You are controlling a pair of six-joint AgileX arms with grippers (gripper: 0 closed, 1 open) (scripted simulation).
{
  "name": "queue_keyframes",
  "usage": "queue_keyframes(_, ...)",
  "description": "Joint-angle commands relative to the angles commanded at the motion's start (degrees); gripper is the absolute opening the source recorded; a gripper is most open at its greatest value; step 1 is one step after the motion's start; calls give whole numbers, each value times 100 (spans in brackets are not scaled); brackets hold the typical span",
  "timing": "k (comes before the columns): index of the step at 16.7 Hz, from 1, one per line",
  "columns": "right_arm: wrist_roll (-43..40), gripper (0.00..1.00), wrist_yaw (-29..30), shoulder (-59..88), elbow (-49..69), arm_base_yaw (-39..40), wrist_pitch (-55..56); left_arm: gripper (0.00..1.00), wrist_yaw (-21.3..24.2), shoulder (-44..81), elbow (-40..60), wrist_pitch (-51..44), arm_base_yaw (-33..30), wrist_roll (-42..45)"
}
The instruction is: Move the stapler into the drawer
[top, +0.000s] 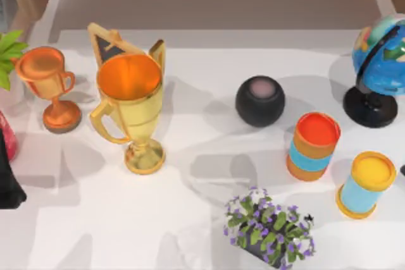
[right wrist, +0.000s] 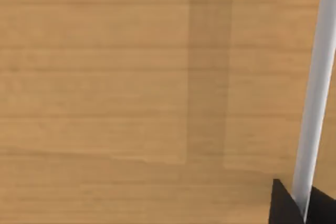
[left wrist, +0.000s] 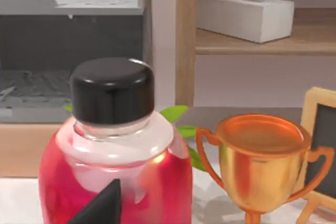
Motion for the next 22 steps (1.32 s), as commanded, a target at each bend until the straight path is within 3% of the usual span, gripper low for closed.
queue_keyframes(7,6,0,-95,-86,-215,-82,156,100,0,0,0,0,0,0)
queue_keyframes(14,5,0,-706,-464,-1276,-664,846,100,0,0,0,0,0,0)
queue_keyframes(19,13,0,-793,-522,-1436,-780,951,100,0,0,0,0,0,0)
queue_keyframes(22,13,23,-793,-522,-1436,-780,951,100,0,0,0,0,0,0)
